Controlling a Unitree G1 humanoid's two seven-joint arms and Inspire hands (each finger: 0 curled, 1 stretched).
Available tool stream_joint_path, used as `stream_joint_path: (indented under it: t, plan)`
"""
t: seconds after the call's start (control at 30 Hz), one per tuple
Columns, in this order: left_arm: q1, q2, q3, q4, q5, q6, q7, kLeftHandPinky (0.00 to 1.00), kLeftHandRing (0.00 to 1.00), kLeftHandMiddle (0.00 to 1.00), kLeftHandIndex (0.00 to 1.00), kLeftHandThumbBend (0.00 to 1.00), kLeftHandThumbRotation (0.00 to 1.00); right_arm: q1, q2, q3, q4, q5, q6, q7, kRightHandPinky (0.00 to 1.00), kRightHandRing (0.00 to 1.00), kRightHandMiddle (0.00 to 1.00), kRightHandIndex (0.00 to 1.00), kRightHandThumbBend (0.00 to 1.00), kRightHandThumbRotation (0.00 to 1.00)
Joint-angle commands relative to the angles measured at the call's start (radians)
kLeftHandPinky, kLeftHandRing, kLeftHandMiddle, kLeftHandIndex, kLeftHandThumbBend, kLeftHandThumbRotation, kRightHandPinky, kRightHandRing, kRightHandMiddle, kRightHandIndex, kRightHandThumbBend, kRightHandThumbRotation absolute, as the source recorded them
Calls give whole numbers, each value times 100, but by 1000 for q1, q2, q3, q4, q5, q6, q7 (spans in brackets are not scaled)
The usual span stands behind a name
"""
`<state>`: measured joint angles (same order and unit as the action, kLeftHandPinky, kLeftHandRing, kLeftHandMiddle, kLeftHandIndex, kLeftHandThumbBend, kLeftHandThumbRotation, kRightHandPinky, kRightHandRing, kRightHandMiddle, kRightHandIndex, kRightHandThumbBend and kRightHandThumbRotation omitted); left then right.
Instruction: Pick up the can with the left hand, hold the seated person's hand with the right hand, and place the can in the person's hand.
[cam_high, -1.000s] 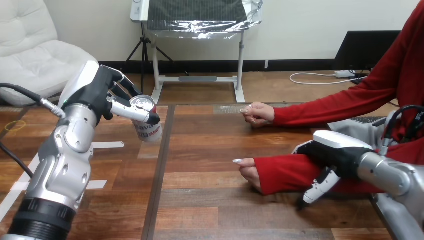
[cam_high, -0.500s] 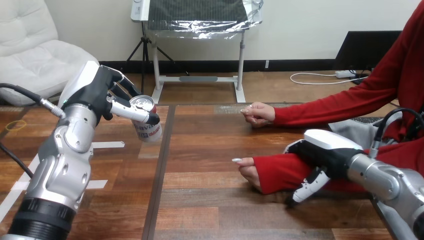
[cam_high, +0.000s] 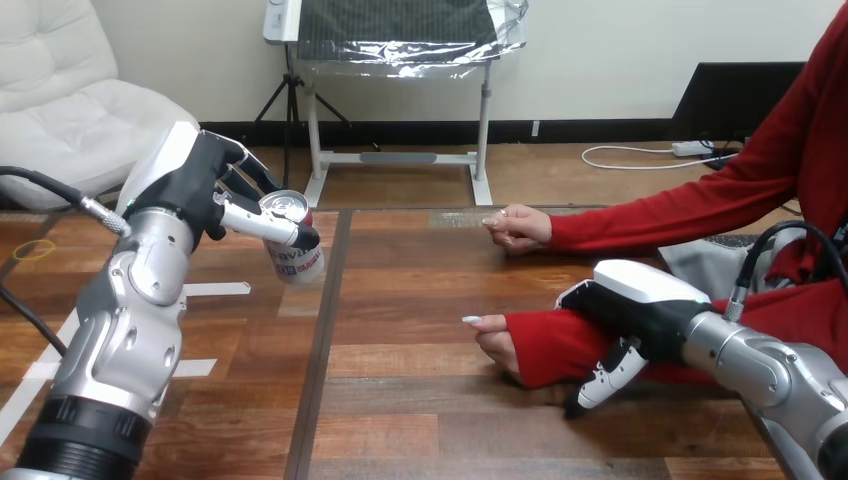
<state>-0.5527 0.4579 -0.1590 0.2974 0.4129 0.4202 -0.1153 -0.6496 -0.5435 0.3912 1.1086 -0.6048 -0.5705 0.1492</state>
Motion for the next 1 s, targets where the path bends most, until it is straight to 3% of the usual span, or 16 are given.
stream_joint_path:
  t: [0.0,0.43,0.97]
  plan:
    - [-71,24,17,-38,19,-18,7,29,35,41,42,81,0,-57,14,-11,16,20,-8,-13,39,44,50,55,82,12]
    - [-69,24,23,-39,12,-25,9,29,35,41,41,81,0,-60,14,-9,26,26,-2,2,31,35,41,45,72,4]
    - [-67,26,23,-42,11,-23,4,30,36,41,41,81,0,-62,11,-9,34,29,0,15,28,32,38,38,69,4]
